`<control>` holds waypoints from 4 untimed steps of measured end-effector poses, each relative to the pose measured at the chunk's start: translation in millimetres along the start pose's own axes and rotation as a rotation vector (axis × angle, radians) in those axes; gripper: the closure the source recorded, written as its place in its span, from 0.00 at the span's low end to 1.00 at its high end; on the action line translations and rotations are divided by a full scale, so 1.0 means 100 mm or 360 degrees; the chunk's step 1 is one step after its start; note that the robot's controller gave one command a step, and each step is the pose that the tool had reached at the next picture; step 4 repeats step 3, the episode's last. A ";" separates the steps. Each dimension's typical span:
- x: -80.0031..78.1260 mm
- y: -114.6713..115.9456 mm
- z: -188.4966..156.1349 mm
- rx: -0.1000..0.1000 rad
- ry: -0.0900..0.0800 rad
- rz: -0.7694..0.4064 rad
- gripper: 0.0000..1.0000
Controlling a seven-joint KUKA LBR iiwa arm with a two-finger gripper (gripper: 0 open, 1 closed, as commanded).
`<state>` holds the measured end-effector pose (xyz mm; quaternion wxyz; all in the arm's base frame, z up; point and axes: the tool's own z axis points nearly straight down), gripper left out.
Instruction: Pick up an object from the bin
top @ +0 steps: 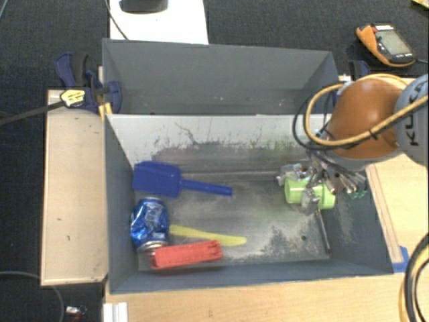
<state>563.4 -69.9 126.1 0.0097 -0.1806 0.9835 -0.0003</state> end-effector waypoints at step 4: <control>-0.07 0.01 -0.49 0.0009 -0.0018 -0.0013 1.00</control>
Offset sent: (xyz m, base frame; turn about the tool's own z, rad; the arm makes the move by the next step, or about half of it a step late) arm 0.0228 0.0185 -0.0014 -0.0068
